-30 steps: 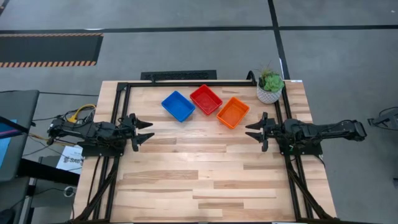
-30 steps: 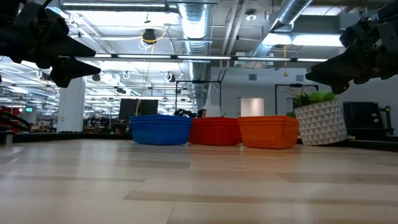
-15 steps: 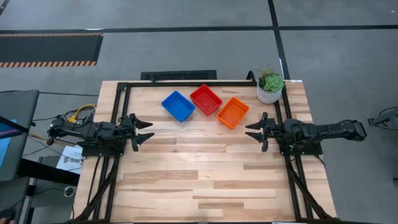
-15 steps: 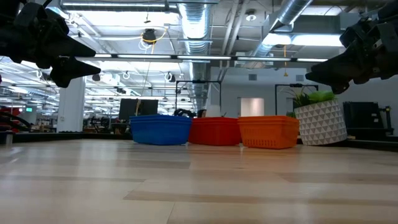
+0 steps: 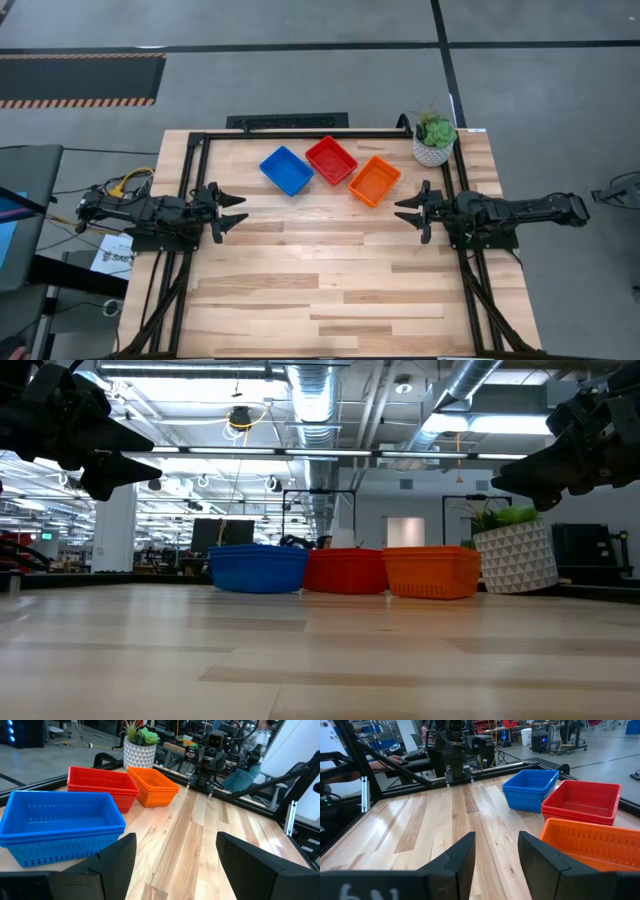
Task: Stack baskets by color
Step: Return to Home Position
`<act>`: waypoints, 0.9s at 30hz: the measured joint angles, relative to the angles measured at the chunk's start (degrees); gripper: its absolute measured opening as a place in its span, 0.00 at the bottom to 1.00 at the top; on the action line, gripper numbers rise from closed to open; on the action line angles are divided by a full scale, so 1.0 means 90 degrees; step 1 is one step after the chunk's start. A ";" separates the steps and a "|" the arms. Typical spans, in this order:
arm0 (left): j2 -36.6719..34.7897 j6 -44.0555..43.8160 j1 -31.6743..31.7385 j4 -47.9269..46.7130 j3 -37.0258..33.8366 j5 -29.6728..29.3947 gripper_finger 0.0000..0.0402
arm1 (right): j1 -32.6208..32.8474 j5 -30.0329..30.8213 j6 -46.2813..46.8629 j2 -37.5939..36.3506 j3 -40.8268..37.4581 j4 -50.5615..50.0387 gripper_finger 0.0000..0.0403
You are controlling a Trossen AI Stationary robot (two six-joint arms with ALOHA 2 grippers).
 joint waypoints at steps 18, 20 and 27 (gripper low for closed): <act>0.0002 0.0000 -0.0001 0.0000 0.0000 0.0000 0.65 | -0.0002 -0.0002 0.0002 0.0000 0.0000 -0.0002 0.42; 0.0002 0.0000 0.0000 -0.0001 0.0000 0.0000 0.65 | 0.0000 0.0000 0.0002 0.0000 0.0000 -0.0002 0.42; 0.0002 0.0000 -0.0001 -0.0002 0.0000 0.0000 0.65 | 0.0000 -0.0001 0.0002 0.0000 0.0000 -0.0002 0.43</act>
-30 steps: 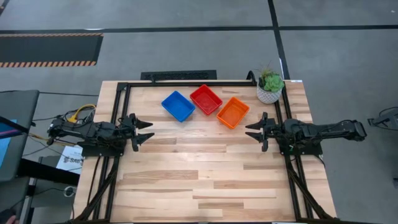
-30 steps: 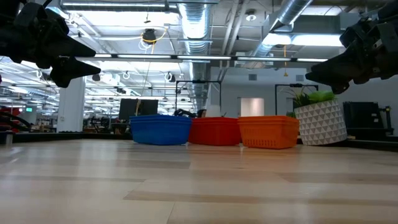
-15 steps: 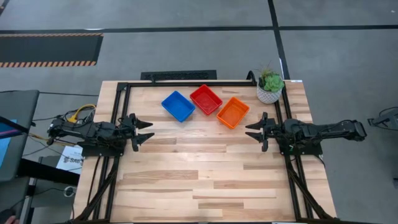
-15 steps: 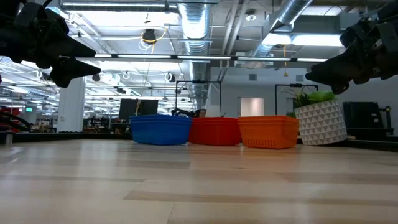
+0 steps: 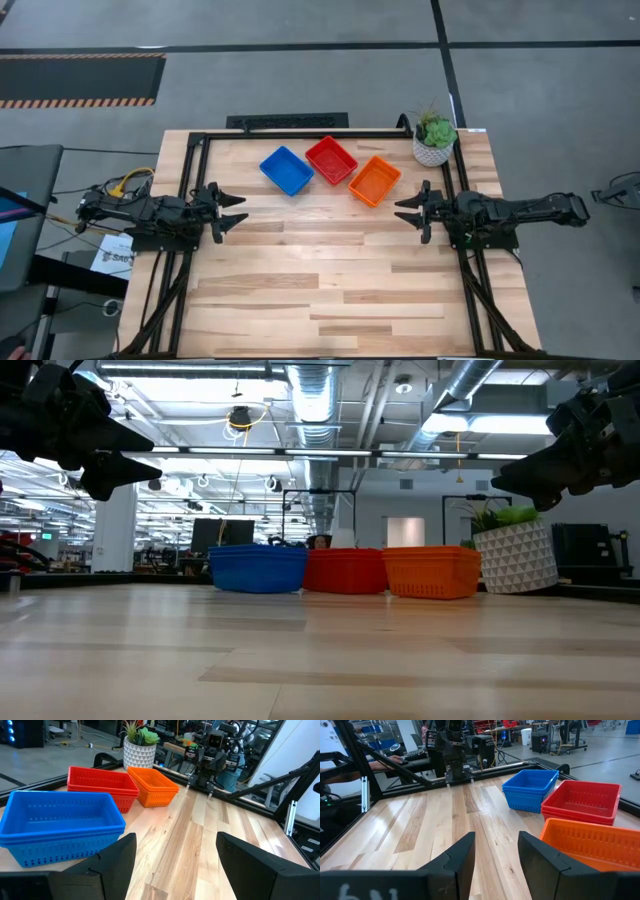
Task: Stack baskets by color
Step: Return to Home Position
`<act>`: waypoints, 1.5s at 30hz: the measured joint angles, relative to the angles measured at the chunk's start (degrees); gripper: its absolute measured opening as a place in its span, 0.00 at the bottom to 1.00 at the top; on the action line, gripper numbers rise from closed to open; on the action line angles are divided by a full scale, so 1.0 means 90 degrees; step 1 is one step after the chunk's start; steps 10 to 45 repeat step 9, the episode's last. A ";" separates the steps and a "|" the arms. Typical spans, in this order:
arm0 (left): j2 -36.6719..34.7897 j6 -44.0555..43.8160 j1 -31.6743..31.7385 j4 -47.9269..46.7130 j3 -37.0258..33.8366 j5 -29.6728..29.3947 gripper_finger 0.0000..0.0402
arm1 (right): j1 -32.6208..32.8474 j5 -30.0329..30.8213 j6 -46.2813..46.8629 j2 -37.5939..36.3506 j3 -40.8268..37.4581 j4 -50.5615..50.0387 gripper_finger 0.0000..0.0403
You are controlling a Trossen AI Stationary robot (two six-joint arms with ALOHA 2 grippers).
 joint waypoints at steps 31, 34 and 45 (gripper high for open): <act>0.0000 0.0000 0.0000 0.0000 0.0000 0.0000 0.65 | 0.0000 0.0000 0.0000 0.0000 0.0000 0.0001 0.42; 0.0000 0.0000 0.0000 0.0000 0.0000 0.0000 0.65 | 0.0000 0.0000 0.0000 0.0000 0.0000 0.0001 0.42; 0.0000 0.0000 0.0000 0.0000 0.0000 0.0000 0.65 | 0.0000 0.0000 0.0000 0.0000 0.0000 0.0001 0.42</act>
